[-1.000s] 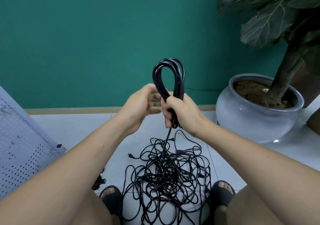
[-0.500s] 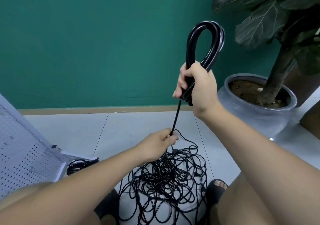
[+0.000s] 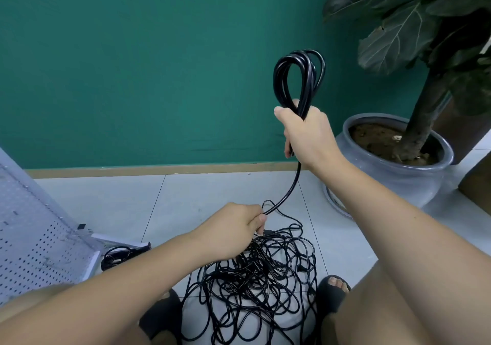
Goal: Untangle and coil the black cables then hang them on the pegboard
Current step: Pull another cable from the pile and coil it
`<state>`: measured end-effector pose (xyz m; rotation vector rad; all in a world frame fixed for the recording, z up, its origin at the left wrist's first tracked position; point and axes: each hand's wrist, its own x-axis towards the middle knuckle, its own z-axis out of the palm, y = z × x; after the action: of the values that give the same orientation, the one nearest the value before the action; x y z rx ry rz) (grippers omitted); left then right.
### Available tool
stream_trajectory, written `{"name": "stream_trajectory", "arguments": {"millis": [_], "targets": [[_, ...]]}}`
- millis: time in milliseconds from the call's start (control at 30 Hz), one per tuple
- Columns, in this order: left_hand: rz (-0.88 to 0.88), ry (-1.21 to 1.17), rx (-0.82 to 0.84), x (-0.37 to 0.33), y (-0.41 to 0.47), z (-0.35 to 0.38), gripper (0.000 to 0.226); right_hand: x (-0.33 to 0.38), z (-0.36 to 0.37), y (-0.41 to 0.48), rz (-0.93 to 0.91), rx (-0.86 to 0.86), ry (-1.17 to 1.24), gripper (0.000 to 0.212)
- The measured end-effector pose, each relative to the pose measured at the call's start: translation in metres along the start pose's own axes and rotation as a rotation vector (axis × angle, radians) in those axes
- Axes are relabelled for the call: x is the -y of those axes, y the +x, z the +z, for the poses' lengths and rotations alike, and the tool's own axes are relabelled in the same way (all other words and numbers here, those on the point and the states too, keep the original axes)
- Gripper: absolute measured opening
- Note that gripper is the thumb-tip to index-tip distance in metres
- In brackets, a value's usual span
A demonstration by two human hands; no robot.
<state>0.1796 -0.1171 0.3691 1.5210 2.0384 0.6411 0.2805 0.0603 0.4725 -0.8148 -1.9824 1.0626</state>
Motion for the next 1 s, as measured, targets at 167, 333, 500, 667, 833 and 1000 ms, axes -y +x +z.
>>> {"name": "stream_trajectory", "arguments": {"millis": [167,333,500,667,833,1000], "targets": [[0.061,-0.002,-0.071,-0.014,-0.018,-0.022,0.032,-0.008,-0.006,-0.003,0.016,0.051,-0.116,0.054],[0.123,-0.013,-0.198,-0.025,-0.028,-0.044,0.031,-0.010,-0.006,-0.010,0.010,0.119,-0.176,0.060],[0.230,-0.031,-0.398,-0.029,-0.030,-0.066,0.028,-0.008,-0.001,-0.024,0.038,0.237,-0.209,0.061],[0.297,-0.050,-0.639,-0.038,-0.029,-0.085,0.026,-0.005,0.010,-0.039,0.050,0.439,-0.081,0.082],[0.451,0.147,-0.876,-0.051,-0.029,-0.102,0.017,0.007,0.013,-0.051,0.043,0.602,0.054,0.103],[0.479,0.076,-0.890,-0.049,-0.022,-0.117,0.036,0.009,0.010,-0.062,0.066,0.780,0.060,0.071]]}}
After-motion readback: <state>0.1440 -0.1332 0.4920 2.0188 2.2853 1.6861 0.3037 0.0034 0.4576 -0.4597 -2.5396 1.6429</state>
